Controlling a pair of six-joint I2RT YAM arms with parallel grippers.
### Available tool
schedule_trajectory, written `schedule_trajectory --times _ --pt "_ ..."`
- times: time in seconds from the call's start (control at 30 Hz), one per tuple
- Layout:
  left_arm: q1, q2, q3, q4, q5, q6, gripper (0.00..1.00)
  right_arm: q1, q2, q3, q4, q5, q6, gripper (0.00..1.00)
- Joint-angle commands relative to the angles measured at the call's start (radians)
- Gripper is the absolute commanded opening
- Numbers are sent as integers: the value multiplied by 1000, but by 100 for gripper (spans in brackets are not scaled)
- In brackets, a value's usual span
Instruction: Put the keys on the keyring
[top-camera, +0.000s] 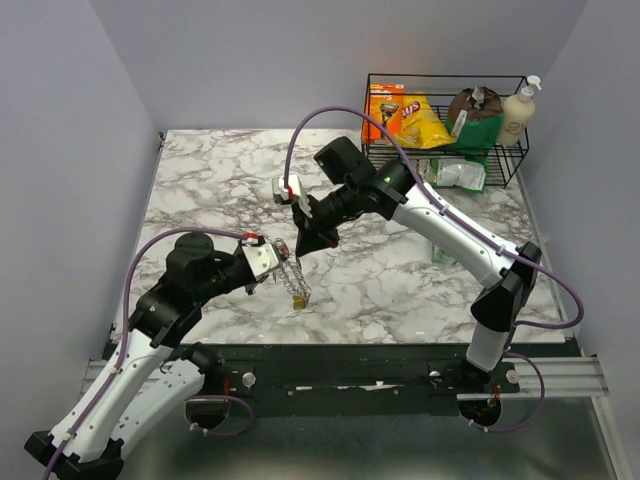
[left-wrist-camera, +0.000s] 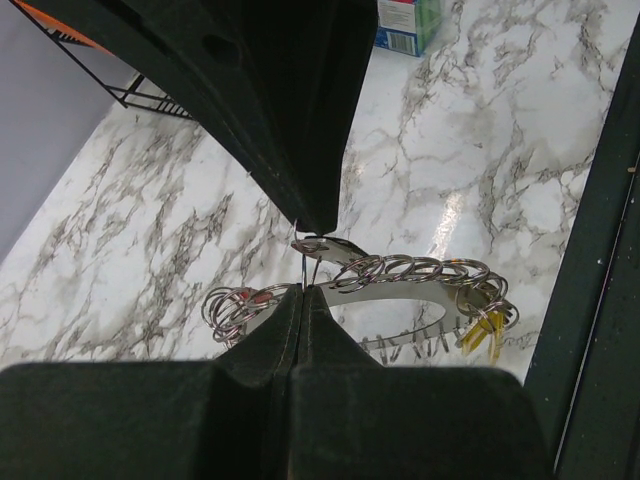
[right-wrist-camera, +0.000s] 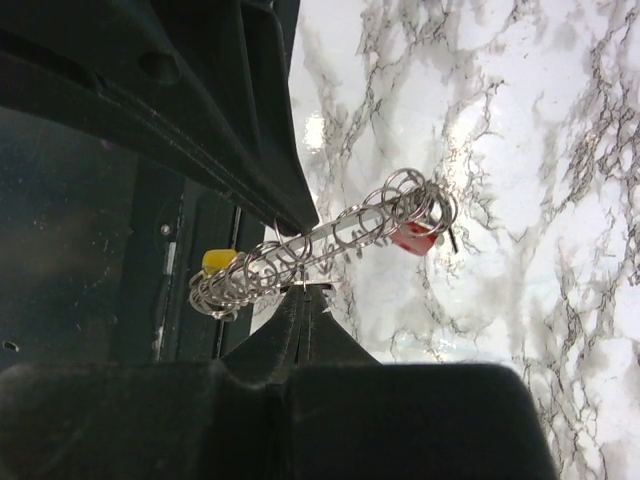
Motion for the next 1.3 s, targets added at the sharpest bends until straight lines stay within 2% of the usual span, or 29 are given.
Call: schedule_trajectory --times 0.0,0.63,1.0,1.27 --pt "-25 3 10 49 -60 16 0 11 26 49 -2 23 11 1" --pt "-89 18 14 91 -178 12 0 18 41 46 -34 29 -15 1" --pt "-102 4 2 63 -101 21 0 18 30 17 -2 40 -3 1" --pt "-102 -53 -21 107 -89 6 0 18 37 6 -3 44 -4 1"
